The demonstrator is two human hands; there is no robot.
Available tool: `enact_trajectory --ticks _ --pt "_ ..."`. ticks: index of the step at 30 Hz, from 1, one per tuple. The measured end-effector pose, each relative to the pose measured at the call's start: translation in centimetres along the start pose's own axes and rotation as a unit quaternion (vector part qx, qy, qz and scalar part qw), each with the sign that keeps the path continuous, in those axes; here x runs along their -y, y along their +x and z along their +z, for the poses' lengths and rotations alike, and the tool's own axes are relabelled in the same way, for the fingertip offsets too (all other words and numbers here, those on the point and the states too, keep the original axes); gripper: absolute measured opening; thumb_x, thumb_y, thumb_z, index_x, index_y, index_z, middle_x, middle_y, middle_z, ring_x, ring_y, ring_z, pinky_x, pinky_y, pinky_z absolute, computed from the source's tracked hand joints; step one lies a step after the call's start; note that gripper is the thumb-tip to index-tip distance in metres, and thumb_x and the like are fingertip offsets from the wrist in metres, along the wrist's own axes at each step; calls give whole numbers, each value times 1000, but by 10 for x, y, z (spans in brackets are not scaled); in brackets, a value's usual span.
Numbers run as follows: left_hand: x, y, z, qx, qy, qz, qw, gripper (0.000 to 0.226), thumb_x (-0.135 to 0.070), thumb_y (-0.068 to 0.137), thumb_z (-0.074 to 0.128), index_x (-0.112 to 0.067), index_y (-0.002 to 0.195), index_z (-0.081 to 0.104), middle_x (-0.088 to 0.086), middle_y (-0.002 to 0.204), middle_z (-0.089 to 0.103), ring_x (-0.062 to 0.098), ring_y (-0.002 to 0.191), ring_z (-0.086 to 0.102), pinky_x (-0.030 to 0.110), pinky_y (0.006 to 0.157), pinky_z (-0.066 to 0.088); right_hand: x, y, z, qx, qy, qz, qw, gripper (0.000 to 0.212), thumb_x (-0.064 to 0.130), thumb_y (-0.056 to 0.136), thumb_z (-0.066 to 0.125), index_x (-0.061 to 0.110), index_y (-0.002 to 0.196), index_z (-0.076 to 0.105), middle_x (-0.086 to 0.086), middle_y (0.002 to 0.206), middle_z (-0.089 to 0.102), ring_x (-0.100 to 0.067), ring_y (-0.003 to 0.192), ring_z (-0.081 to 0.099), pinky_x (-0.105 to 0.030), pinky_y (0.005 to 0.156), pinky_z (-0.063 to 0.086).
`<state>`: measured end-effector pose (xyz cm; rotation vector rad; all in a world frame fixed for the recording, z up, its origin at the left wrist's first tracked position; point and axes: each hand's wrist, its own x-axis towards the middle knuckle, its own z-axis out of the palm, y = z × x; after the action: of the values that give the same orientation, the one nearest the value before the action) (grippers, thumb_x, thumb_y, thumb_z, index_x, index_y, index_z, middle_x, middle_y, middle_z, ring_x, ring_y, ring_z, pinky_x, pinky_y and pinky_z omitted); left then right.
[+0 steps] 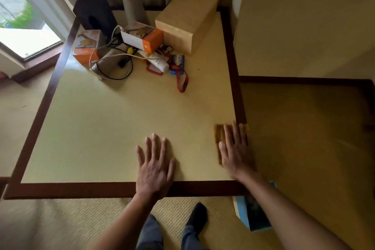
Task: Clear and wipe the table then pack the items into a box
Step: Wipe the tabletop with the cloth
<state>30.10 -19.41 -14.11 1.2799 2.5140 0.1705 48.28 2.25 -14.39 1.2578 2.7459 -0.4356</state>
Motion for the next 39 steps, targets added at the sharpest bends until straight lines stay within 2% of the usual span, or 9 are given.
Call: enact_trajectory --ticks 4,8,13,17,23,24,29,35,39 --pt "-1 0 1 -4 2 -6 1000 75 -57 103 22 -20 163 -5 12 168 -21 30 154 -25 58 125 -5 -3 87 -19 1 -6 12 1000 64 51 104 7 25 161 0 -7 169 -9 -25 155 -14 -43 124 -12" --pt "-2 0 1 -2 3 -11 1000 75 -57 103 22 -20 163 -5 12 168 -22 30 154 -25 58 125 -5 14 126 -21 -4 -29 41 999 65 53 104 8 23 161 -1 -9 169 -7 -28 155 -11 -48 126 -5" --pt "-1 -1 1 -5 4 -11 1000 74 -56 105 22 -21 163 -6 11 168 -22 31 154 -24 58 125 -5 43 17 1 15 4 -84 996 63 49 105 15 23 162 3 -8 169 -7 -28 156 -10 -51 126 2" --pt "-3 -2 1 -5 2 -13 1000 74 -56 104 21 -20 163 -8 11 168 -24 30 154 -25 57 125 -7 14 -61 12 12 -4 -127 992 62 46 105 19 23 162 8 -5 170 -1 -25 157 -6 -53 125 10" --pt "-4 -1 2 -14 4 -7 1000 74 -54 106 22 -21 162 -13 12 166 -28 30 153 -29 53 125 -13 31 -24 20 -52 -3 101 994 65 49 104 16 19 161 10 -13 169 5 -33 156 2 -55 124 12" --pt "-2 -1 3 -15 3 -3 1000 74 -54 106 22 -21 162 -12 12 167 -27 30 153 -28 51 125 -14 47 -24 23 -53 -1 95 994 66 49 104 18 18 161 10 -14 169 3 -34 156 1 -55 125 11" --pt "15 -11 1 -47 -36 17 998 62 -40 108 28 -16 163 14 14 171 -2 26 157 -14 50 126 -7 100 -44 42 -19 -15 -107 994 66 47 104 25 18 161 11 -11 169 1 -30 156 -4 -53 124 8" --pt "93 -46 -13 -71 -24 -76 994 59 -40 108 19 -17 162 19 13 171 3 29 158 -9 55 126 0 155 -42 47 -46 12 42 998 67 45 102 26 13 160 17 -16 168 8 -35 155 5 -54 125 8" --pt "178 -58 -35 -61 -18 -171 983 64 -43 105 14 -16 162 19 15 170 2 35 157 -5 58 126 5 217 -35 60 -41 17 16 999 67 45 101 25 12 160 20 -17 167 10 -36 155 7 -54 125 8"
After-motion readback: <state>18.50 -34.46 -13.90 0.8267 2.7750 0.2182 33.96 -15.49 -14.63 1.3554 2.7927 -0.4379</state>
